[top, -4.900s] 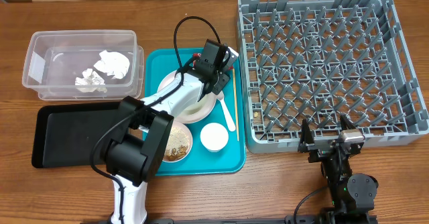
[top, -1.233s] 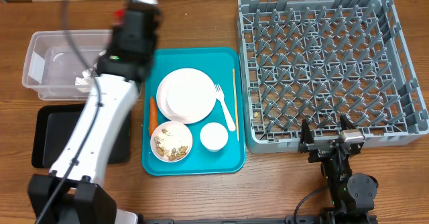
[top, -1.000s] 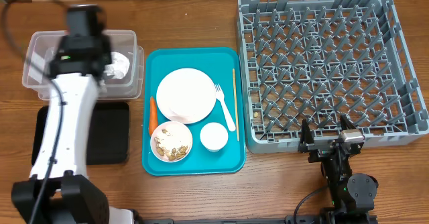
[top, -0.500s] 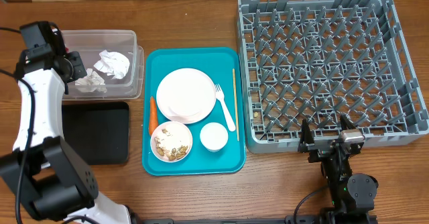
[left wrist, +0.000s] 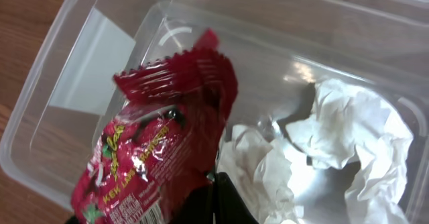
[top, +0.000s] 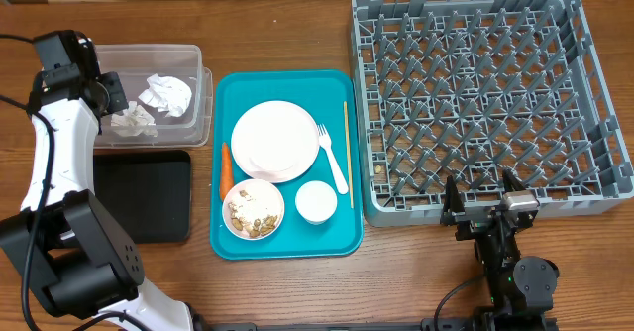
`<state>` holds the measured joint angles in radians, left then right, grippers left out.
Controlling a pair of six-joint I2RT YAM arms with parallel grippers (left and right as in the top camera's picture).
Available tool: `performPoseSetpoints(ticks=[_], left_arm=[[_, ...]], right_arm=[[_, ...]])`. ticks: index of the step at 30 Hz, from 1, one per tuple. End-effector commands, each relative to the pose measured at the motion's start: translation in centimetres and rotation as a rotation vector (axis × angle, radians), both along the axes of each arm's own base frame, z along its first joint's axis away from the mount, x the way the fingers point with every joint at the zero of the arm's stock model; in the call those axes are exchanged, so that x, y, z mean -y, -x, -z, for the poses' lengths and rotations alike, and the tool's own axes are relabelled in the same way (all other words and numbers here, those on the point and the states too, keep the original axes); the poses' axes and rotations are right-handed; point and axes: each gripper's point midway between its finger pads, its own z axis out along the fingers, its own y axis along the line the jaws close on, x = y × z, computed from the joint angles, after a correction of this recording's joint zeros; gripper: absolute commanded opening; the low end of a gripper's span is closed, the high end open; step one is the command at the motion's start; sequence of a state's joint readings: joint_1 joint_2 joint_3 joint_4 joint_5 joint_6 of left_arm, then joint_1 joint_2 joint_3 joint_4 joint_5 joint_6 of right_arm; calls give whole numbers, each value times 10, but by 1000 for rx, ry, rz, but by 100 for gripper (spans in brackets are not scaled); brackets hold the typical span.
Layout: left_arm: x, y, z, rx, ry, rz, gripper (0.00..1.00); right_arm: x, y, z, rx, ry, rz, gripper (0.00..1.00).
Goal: Sort waste into correct bins and load items into the dishwasher
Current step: 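Open the left gripper to drop the wrapper into the clear bin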
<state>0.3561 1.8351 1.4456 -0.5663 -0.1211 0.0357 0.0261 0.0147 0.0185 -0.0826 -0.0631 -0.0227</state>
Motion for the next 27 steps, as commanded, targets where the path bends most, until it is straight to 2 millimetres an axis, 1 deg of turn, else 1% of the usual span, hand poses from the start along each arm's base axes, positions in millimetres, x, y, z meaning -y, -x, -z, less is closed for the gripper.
performPoseSetpoints(ticks=[1,8,12,20,22,23,25,26,27], left_arm=[[1,-7,14,-3,32,17,4],[-1,-12,25,-6,34,15,4],[-2,-15,29,5,40,1,5],[-6,-18,47,-16,49,-5,8],[-6,-18,48,-16,48,-5,9],[-7,-19,47,-12,44,-6,12],[-8,-21,45,-1,40,-6,23],[-8,-22,45,2,38,-6,25],[-8,-23,44,6,37,-6,33]], right_arm=[[0,0,2,5,1,2,100],[0,0,2,5,1,2,100],[0,0,2,5,1,2,100],[0,0,2,5,1,2,100],[0,0,2,5,1,2,100],[0,0,2,5,1,2,100],[0,0,2,5,1,2,100],[0,0,2,5,1,2,100],[0,0,2,5,1,2,100]])
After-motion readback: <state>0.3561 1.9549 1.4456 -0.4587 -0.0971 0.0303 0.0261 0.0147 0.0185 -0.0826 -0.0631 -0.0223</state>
